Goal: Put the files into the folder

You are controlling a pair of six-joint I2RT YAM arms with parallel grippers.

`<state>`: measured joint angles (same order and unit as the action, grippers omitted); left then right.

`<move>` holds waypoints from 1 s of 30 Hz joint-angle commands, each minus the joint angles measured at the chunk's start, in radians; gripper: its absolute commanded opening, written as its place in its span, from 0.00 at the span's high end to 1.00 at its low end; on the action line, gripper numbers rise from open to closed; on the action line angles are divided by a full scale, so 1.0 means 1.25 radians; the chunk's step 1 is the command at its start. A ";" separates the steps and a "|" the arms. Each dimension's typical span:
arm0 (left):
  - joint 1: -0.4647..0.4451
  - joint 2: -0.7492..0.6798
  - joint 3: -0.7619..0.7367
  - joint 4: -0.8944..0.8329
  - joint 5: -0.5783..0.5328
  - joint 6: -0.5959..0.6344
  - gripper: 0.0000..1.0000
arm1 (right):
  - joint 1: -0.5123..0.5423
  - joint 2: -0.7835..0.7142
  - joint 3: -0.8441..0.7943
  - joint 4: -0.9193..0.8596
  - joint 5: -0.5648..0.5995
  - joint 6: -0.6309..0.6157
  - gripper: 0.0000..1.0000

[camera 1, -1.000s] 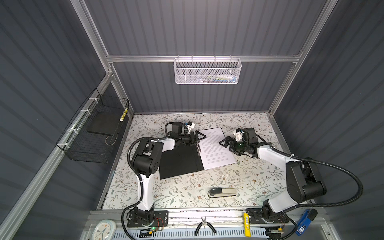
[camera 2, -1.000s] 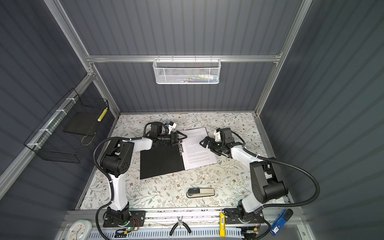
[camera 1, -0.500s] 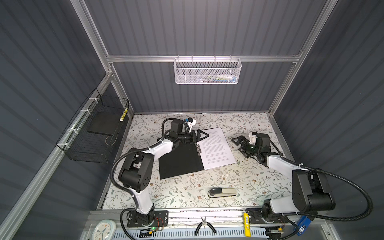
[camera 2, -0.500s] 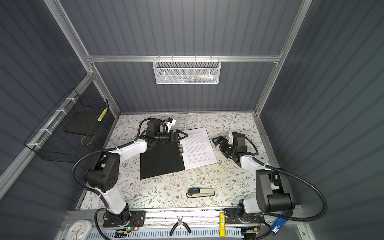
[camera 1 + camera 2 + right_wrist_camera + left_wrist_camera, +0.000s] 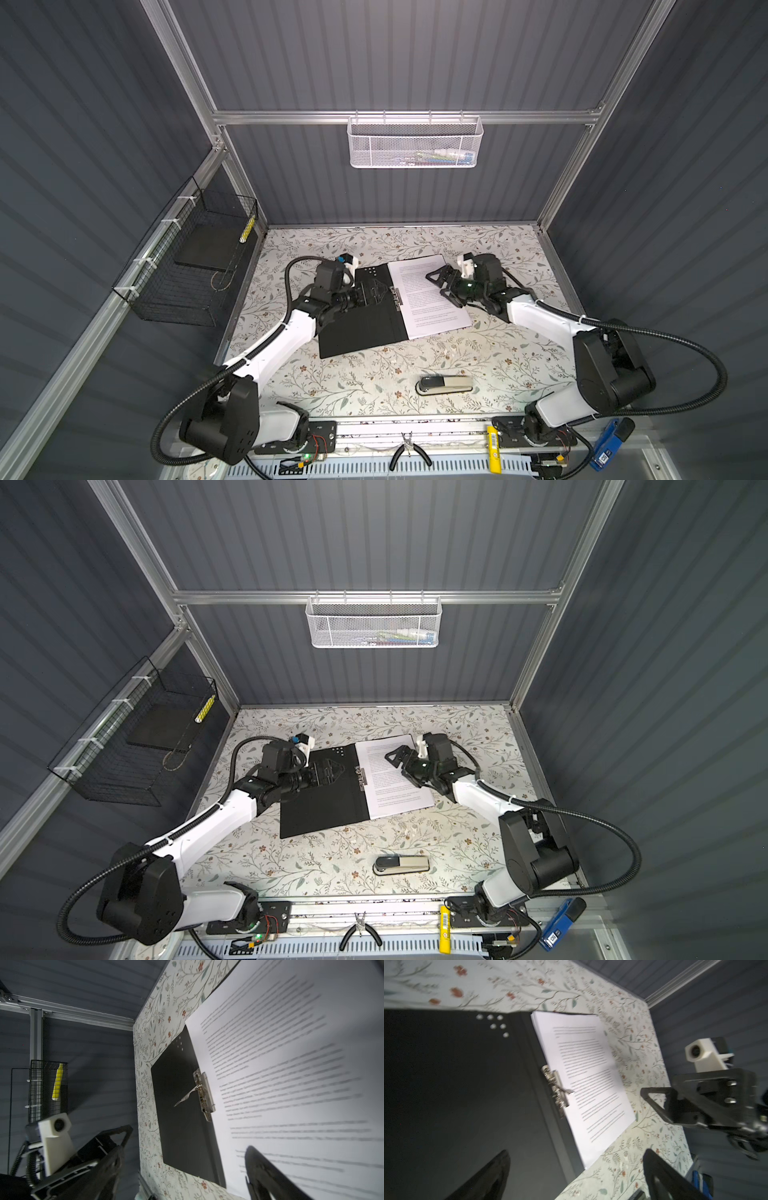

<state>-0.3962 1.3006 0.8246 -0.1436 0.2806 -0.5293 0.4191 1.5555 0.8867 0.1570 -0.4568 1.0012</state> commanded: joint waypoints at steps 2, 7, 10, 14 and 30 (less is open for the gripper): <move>0.020 -0.010 -0.069 -0.065 -0.046 -0.041 0.00 | 0.056 0.082 0.046 0.022 0.010 0.129 0.24; 0.038 0.000 -0.132 0.012 0.020 -0.072 0.00 | 0.119 0.182 0.134 0.027 0.005 0.215 0.41; 0.049 0.026 -0.158 0.052 0.060 -0.071 0.00 | 0.133 0.224 0.169 0.018 0.011 0.251 0.50; 0.059 0.039 -0.201 0.109 0.080 -0.085 0.00 | 0.136 0.256 0.193 0.018 0.008 0.277 0.64; 0.059 0.049 -0.238 0.084 0.004 -0.056 0.00 | 0.139 0.332 0.252 0.011 -0.011 0.315 0.73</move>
<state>-0.3302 1.3594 0.5522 -0.0231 0.3073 -0.6178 0.5903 1.9575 1.1748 0.1776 -0.4576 1.3842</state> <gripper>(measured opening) 0.997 0.270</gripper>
